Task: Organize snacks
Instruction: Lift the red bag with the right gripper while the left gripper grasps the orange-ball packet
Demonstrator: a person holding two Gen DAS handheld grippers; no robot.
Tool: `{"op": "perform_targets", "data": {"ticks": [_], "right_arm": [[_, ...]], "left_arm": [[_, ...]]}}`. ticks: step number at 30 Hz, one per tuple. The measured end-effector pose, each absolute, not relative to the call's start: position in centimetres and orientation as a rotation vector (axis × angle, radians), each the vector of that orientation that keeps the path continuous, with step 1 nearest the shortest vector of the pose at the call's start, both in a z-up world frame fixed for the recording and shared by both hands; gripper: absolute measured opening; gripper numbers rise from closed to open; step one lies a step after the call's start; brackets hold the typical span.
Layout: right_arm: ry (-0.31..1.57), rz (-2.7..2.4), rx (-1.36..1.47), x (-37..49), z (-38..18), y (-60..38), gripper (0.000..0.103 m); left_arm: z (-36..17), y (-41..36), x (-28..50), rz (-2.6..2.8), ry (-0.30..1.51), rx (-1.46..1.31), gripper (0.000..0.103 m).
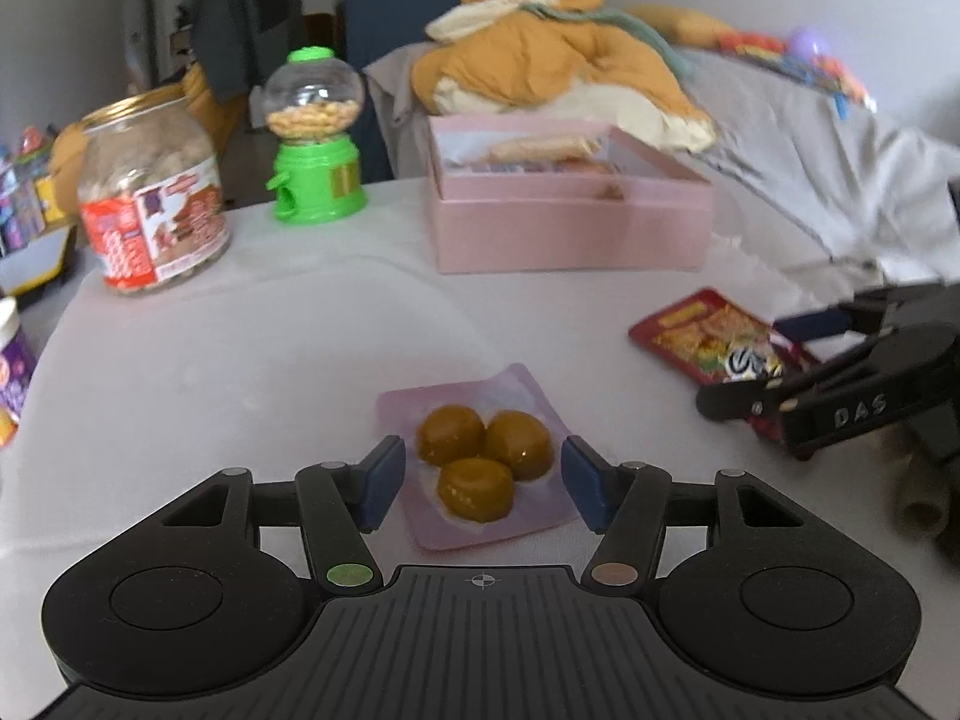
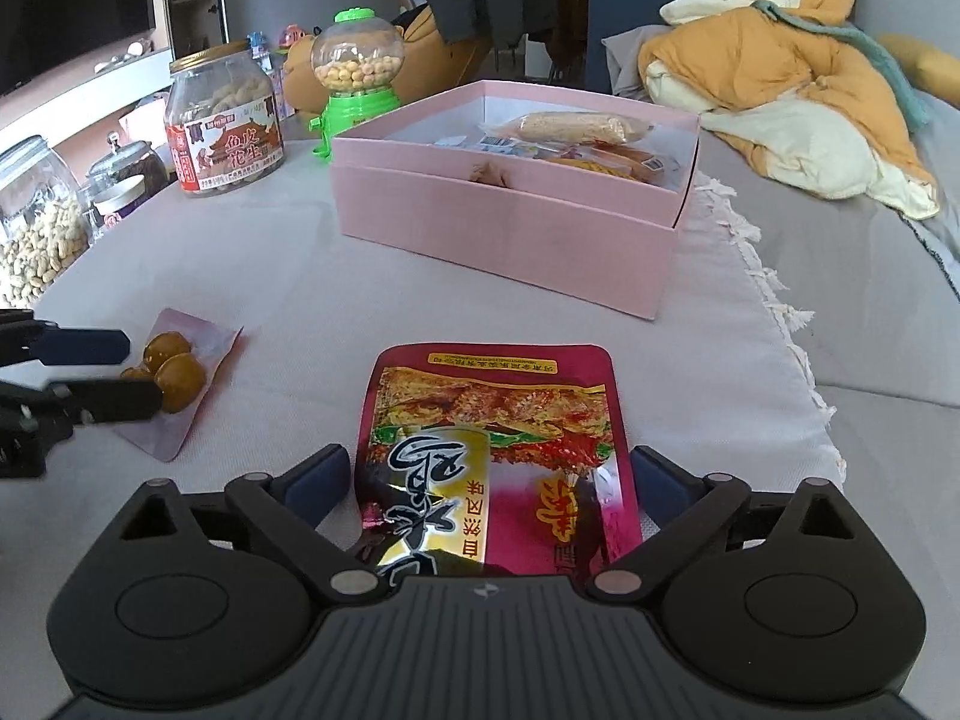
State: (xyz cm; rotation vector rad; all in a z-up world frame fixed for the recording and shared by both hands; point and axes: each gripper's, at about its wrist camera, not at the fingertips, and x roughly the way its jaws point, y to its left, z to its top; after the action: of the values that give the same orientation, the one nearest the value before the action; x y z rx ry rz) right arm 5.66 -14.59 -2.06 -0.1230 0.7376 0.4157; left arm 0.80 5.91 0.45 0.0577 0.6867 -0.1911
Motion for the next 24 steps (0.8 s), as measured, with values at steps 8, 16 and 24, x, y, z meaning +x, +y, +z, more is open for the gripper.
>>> {"op": "perform_targets", "data": {"ticks": [8,16,24], "right_arm": [[0.737,0.414,-0.117,5.7,-2.0,-14.8,0.099],[0.718,0.404,-0.113,5.0,-1.7,-15.0,0.086],[0.687,0.435,-0.112,3.1,2.2,-15.5,0.075]], "left_arm": [[0.1,4.5,2.7,-0.144,0.69,0.099,0.064],[-0.2,5.0,1.9,-0.18,0.71,0.08,0.064],[-0.4,5.1,1.9,-0.191,0.672,0.054,0.057]]}}
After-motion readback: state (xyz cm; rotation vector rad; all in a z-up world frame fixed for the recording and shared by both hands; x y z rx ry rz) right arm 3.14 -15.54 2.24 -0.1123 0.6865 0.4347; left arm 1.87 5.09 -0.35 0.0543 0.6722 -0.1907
